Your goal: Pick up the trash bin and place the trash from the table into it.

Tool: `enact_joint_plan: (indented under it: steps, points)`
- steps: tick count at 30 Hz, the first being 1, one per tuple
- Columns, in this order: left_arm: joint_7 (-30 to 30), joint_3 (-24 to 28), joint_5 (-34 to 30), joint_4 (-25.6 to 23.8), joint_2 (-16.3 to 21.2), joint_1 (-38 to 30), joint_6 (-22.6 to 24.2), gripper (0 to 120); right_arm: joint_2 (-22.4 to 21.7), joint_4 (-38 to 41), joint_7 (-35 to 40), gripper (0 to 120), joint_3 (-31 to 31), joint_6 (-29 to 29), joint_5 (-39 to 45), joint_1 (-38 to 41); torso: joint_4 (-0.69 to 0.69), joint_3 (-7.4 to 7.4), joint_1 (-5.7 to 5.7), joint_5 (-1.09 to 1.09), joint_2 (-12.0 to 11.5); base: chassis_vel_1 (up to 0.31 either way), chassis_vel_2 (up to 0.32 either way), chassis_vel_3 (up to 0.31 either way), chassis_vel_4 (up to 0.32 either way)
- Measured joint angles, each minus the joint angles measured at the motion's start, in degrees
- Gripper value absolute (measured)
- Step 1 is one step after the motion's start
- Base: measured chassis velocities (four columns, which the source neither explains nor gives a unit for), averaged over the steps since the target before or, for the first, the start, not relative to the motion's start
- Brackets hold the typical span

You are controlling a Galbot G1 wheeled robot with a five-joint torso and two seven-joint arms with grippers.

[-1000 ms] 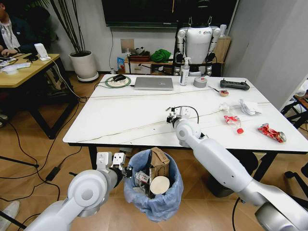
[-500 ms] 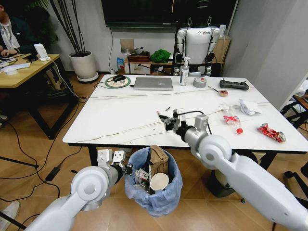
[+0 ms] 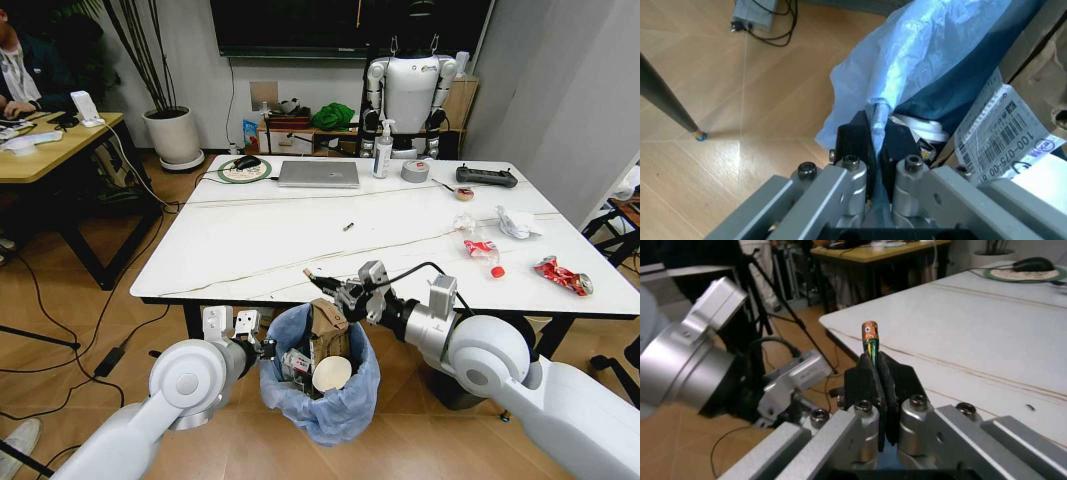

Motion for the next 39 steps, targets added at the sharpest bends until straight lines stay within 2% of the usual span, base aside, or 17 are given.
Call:
enact_joint_plan:
  steps: [5,10,13,15,16,20,22,23,25,28,29,31,34,36,38,39]
  points:
    - [-0.1,-0.2,-0.1,-0.2,0.3,-0.3,0.0,0,-1.2,0.4,-4.6,0,-1.0,0.1,-1.7,-0.2,0.0,0.0,0.0,0.0,0.0,0.0,0.0,0.0,0.0]
    - [-0.3,-0.2,-0.5,-0.6,0.3,-0.9,0.0,0,-1.7,-1.3,-10.3,1,-1.5,1.8,-9.0,-1.4,0.0,0.01,0.0,0.0,0.0,0.0,0.0,0.0,0.0]
    - [-0.3,-0.2,-0.6,-0.8,0.3,-1.0,0.0,0,-2.0,-2.3,-12.3,11,-1.5,3.1,-13.3,-3.0,0.0,0.01,0.0,0.0,0.0,0.0,0.0,0.0,0.0]
    - [-0.4,-0.1,-0.6,-1.0,0.2,-1.0,0.0,0,-2.1,-2.7,-12.3,20,-1.5,3.3,-14.0,-3.7,0.0,0.01,0.0,0.0,0.0,0.0,0.0,0.0,0.0]
    - [-0.4,-0.1,-0.6,-1.0,0.2,-1.0,0.0,0,-2.1,-2.7,-12.3,20,-1.5,3.3,-14.0,-3.7,0.0,0.01,0.0,0.0,0.0,0.0,0.0,0.0,0.0]
    - [-0.4,-0.1,-0.6,-1.3,0.2,-0.7,0.0,0,-1.8,-3.2,-10.9,36,-0.8,4.1,-13.0,-3.2,0.0,0.0,0.0,0.0,0.0,0.0,0.0,0.0,0.0]
    - [-0.4,0.0,-0.5,-1.4,0.2,-0.6,0.0,0,-0.9,-2.9,-6.6,47,-0.3,3.9,-8.2,-1.6,-0.01,0.0,0.0,-0.01,0.0,0.0,0.0,0.0,0.0]
    - [-0.4,0.0,-0.5,-1.4,0.2,-0.6,0.0,0,-0.9,-2.9,-6.6,47,-0.3,3.9,-8.2,-1.6,-0.01,0.0,0.0,-0.01,0.0,0.0,0.0,0.0,0.0]
    - [-0.4,0.2,-0.5,-1.4,0.2,-0.3,0.0,0,1.5,-2.5,2.7,56,-0.1,2.6,0.2,2.2,-0.01,0.0,0.0,-0.02,0.0,0.0,0.0,0.0,0.0]
    - [-0.4,0.8,-0.4,-1.4,-0.1,-0.1,0.0,0,5.5,-5.0,17.0,66,-1.2,0.9,6.8,7.6,0.02,0.01,0.0,-0.02,0.0,0.0,0.0,0.0,0.0]
    - [-0.4,0.8,-0.4,-1.4,-0.1,-0.1,0.0,0,5.5,-5.0,17.0,66,-1.2,0.9,6.8,7.6,0.02,0.01,0.0,-0.02,0.0,0.0,0.0,0.0,0.0]
    - [-0.4,1.3,-0.3,-1.3,-0.2,0.0,0.0,0,8.3,-9.9,24.8,78,-2.2,-0.2,8.1,11.0,0.02,0.01,0.01,-0.01,0.0,0.0,0.0,0.0,0.0]
    - [-0.3,1.5,-0.2,-1.5,-0.2,0.4,0.0,0,11.2,-16.5,30.3,89,-3.0,-2.9,8.8,14.7,0.0,0.01,0.01,-0.02,0.0,0.0,0.0,0.0,0.0]
    - [-0.3,1.6,-0.1,-1.5,-0.2,0.4,0.0,0,12.0,-17.9,31.7,91,-3.4,-3.5,8.9,15.6,-0.01,0.01,0.01,-0.02,0.0,0.0,0.0,0.0,0.0]
    - [-0.3,1.9,-0.1,-1.5,-0.3,0.4,0.0,0,14.5,-22.5,36.0,98,-4.8,-4.5,9.9,18.2,-0.01,0.01,0.01,-0.01,0.0,0.0,0.0,0.0,0.0]
    - [-0.3,2.1,-0.1,-1.5,-0.4,0.2,0.0,0,18.0,-28.0,40.5,100,-6.5,-5.1,10.9,21.3,-0.01,0.01,0.01,-0.01,0.0,0.0,0.0,0.0,0.0]
